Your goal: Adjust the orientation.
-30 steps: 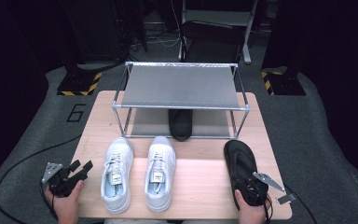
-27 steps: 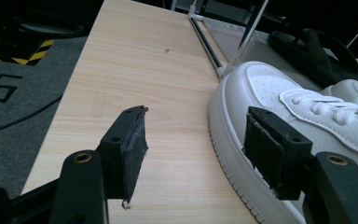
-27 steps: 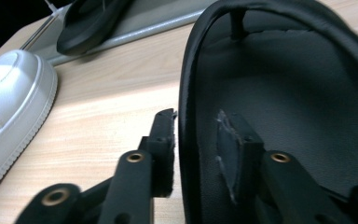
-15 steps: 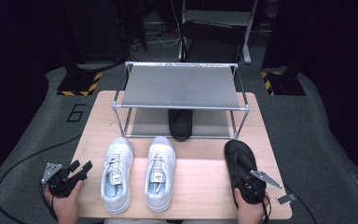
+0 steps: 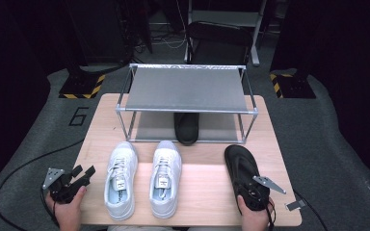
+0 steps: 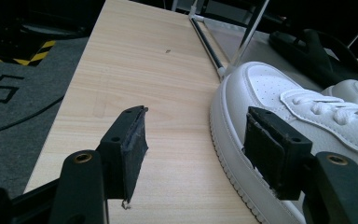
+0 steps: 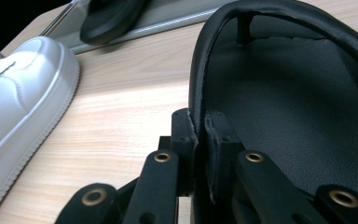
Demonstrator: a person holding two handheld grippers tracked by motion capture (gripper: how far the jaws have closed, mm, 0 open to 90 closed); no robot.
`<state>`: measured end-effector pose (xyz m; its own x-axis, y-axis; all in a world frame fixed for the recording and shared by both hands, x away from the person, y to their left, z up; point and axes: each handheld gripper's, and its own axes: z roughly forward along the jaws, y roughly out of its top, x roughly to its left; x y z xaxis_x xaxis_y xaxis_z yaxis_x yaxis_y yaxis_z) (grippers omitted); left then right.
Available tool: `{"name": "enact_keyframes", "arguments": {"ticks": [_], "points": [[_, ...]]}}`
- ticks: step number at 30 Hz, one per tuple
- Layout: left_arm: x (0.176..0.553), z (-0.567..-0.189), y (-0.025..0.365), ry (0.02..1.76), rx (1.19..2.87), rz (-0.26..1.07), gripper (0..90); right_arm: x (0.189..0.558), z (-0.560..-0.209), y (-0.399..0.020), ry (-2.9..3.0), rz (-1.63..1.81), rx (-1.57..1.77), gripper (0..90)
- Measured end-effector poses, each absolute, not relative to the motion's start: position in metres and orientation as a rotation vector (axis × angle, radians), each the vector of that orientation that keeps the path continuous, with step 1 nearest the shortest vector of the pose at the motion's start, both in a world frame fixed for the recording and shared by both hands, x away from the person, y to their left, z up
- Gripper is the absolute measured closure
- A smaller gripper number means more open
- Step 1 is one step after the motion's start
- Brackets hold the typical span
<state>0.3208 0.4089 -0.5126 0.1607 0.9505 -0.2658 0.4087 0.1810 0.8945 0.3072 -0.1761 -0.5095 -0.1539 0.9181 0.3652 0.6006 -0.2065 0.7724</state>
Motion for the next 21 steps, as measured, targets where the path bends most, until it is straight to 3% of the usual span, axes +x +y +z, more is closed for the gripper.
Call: {"name": "enact_keyframes", "arguments": {"ticks": [15,21], "points": [[0.321,-0.513,0.409,1.424,1.401,0.664,38.8,0.311,-0.51,-0.139,1.857,1.329,1.691,82.3],[0.321,-0.513,0.408,1.42,1.398,0.666,38.8,0.309,-0.509,-0.145,1.85,1.376,1.705,80.2]]}}
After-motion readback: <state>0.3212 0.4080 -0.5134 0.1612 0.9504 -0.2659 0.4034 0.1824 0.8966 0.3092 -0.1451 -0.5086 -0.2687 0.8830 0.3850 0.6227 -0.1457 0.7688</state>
